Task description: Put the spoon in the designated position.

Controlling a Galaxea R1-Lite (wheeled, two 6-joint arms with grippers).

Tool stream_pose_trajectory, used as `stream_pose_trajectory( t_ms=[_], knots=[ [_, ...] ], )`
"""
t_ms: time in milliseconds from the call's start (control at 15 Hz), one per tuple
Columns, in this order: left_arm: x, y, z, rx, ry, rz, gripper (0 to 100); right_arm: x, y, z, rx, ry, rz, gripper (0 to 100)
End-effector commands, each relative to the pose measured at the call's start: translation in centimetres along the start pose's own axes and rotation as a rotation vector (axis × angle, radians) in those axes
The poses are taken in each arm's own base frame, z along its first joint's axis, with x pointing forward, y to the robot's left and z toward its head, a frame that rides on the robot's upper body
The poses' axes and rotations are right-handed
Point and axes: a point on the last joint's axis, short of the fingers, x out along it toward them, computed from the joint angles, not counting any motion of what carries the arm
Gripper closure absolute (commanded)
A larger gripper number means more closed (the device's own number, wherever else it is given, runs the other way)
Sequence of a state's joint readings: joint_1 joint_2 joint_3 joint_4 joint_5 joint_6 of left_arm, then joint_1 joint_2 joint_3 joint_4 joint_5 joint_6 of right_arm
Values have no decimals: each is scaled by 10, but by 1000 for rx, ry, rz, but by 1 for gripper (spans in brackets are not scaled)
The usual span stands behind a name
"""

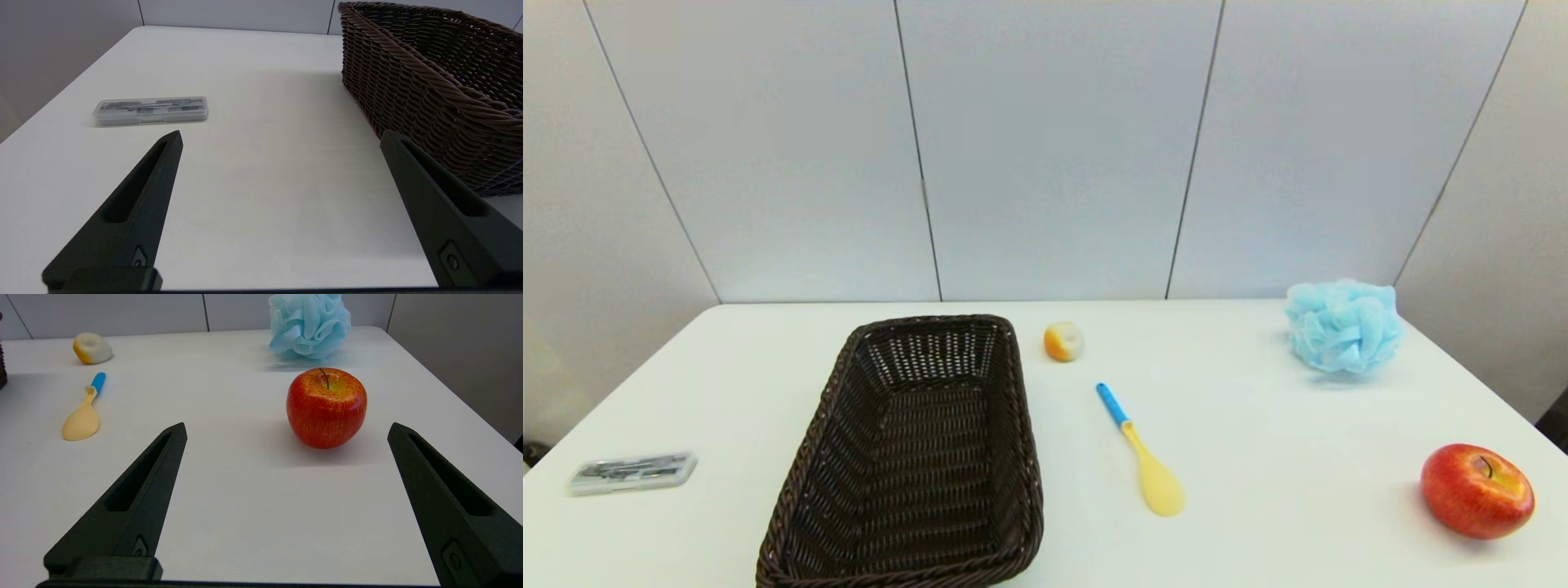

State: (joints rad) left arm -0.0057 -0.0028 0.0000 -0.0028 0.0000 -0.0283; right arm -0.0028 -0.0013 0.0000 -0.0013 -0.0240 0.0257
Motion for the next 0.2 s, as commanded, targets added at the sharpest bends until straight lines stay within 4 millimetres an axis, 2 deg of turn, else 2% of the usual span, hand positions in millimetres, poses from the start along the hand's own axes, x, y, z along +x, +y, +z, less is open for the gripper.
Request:
stream_pose_trajectory(
  t_ms=[67, 200],
  knots=[
    [0, 0, 0, -1, 4, 0, 0, 0, 0, 0, 3, -1, -5, 0],
    [0, 0, 0, -1, 4, 0, 0, 0, 0, 0, 3, -1, -5, 0]
  ],
)
